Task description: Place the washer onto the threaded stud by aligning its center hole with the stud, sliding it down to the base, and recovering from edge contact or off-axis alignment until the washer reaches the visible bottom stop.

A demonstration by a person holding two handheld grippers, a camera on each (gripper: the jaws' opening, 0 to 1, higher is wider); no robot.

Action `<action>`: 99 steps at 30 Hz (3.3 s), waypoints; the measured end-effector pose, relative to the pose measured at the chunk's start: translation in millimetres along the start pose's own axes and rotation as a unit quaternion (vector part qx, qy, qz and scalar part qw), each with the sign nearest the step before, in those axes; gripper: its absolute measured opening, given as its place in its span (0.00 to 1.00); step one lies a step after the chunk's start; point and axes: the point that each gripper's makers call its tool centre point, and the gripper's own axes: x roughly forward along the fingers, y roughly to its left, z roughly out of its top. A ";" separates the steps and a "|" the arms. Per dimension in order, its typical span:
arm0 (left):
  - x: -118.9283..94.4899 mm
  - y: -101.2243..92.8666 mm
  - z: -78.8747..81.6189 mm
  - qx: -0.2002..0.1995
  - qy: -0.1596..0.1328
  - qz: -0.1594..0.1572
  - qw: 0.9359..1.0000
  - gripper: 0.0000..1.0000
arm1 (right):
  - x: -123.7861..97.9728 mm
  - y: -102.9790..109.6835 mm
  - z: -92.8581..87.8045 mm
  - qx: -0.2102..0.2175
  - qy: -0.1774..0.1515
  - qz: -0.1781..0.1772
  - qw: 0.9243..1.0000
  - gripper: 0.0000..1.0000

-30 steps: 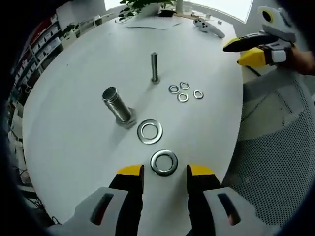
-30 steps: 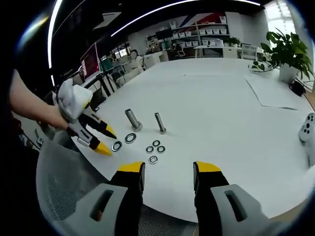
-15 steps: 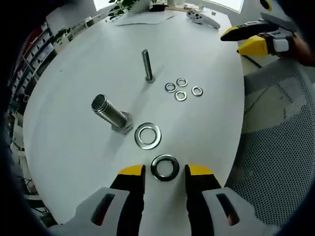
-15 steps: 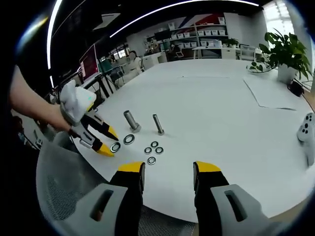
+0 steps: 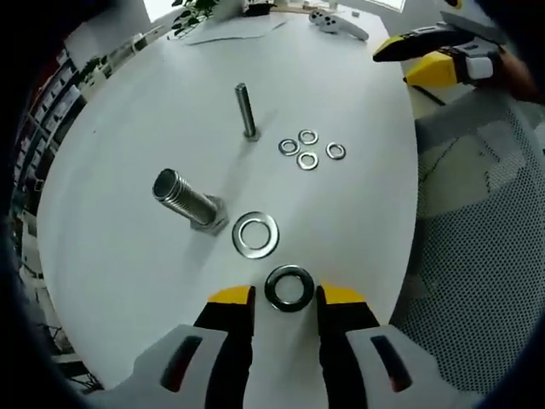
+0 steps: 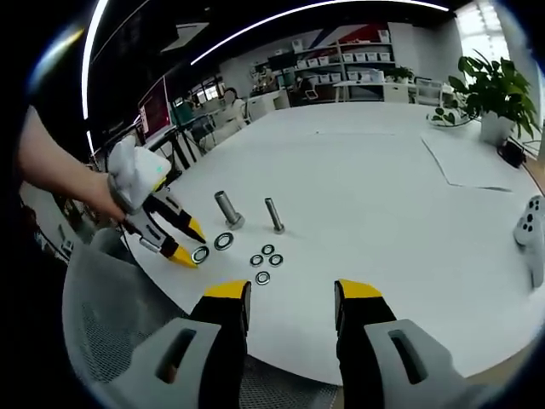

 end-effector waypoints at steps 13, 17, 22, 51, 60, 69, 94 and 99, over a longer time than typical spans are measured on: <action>1.2 -2.3 1.8 0.047 0.029 -0.013 0.998 0.26 | -0.8 1.8 0.5 -0.004 0.001 0.002 1.000 0.42; 2.0 -5.2 1.6 0.063 0.035 -0.017 0.997 0.23 | -1.4 1.2 1.6 -0.005 0.000 0.001 1.000 0.42; 3.0 -5.1 2.2 0.071 0.053 -0.019 0.996 0.21 | -0.9 1.0 1.2 -0.006 0.002 0.002 1.000 0.42; 3.1 -5.8 0.4 0.091 0.078 -0.027 0.992 0.18 | 0.1 1.2 -1.7 -0.002 0.002 0.006 1.000 0.42; 2.7 -5.5 0.7 0.088 0.075 -0.028 0.993 0.18 | 0.9 -2.7 -2.7 0.004 0.001 0.003 1.000 0.42; -1.5 0.5 1.4 0.081 0.070 -0.028 0.994 0.18 | 2.0 -2.3 -4.2 0.004 0.003 0.004 1.000 0.42; -32.2 21.2 33.2 0.088 0.042 -0.023 0.995 0.18 | 4.3 0.6 -3.3 -0.001 0.004 0.009 1.000 0.42; -37.1 25.3 43.5 0.093 0.032 -0.018 0.995 0.18 | 3.9 0.5 -4.3 -0.001 0.005 0.009 1.000 0.42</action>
